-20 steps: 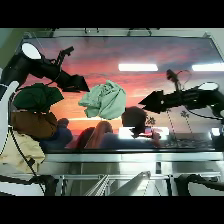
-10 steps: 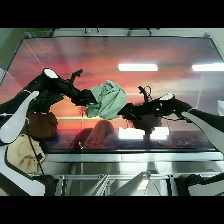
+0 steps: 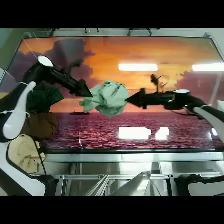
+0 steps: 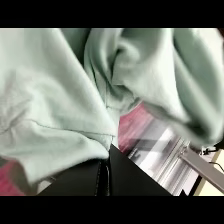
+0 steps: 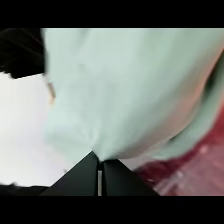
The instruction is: Fold the shirts.
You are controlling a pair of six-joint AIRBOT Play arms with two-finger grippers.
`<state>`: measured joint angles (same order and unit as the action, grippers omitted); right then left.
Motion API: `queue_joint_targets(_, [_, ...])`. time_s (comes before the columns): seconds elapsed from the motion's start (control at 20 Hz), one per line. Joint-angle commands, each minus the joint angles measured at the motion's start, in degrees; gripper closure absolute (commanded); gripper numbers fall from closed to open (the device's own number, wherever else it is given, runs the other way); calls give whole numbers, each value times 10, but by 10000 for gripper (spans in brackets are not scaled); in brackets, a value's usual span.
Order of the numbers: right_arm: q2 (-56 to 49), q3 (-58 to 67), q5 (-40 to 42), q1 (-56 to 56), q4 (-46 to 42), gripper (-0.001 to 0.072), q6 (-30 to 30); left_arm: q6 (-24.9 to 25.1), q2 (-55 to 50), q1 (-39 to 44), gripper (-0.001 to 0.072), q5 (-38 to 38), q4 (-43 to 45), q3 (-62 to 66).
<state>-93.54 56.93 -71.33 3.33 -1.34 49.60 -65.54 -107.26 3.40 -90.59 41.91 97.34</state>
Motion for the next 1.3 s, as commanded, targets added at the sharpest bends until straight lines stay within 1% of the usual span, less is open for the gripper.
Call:
queue_joint_targets(0.0, [125,2,-148,-115,154,689,-17,-12,98,-37,690,-21,-49,58])
queue_joint_targets(0.1, [203,14,-197,-171,302,689,-19,-11,162,-56,690,-11,-139,103])
queue_joint_targets(0.15, [241,31,-212,-196,337,689,-17,-11,187,-61,690,-5,-170,129])
queue_joint_targets(0.2, [272,50,-213,-212,332,689,-16,-11,211,-63,690,0,-186,155])
queue_joint_targets(0.3, [331,70,-204,-220,326,689,-16,-12,258,-55,689,10,-191,188])
queue_joint_targets(0.4, [377,74,-198,-219,321,689,-16,-10,305,-53,688,16,-189,192])
queue_joint_targets(0.45, [393,74,-193,-219,302,689,-16,-5,327,-57,687,19,-178,181])
queue_joint_targets(0.5, [403,73,-177,-219,265,689,-16,-5,349,-65,683,23,-148,162])
queue_joint_targets(0.55, [408,73,-148,-217,204,689,-16,-5,365,-69,680,23,-116,136])
queue_joint_targets(0.65, [402,73,-63,-202,42,688,-14,-5,379,-72,679,23,-64,64])
queue_joint_targets(0.7, [392,73,-19,-186,-41,688,2,-1,374,-72,679,28,-52,23])
queue_joint_targets(0.8, [357,69,42,-148,-153,688,39,32,340,-70,679,33,-56,-43])
queue_joint_targets(0.9, [304,61,82,-109,-218,688,52,77,281,-55,680,33,-55,-84])
queue_joint_targets(0.95, [269,58,100,-89,-243,662,63,93,249,-47,680,38,-54,-96])
queue_joint_targets(1.0, [231,58,116,-76,-262,414,70,96,209,-40,653,49,-54,-97])
queue_joint_targets(1.05, [197,58,122,-74,-263,181,72,96,171,-38,348,58,-54,-86])
queue_joint_targets(1.1, [168,59,119,-81,-263,153,77,89,138,-44,73,64,-54,-64])
queue_joint_targets(1.15, [150,60,111,-95,-264,153,77,56,105,-55,-6,66,-54,-31])
queue_joint_targets(1.25, [136,60,77,-143,-280,153,77,3,58,-84,-5,28,-54,28])
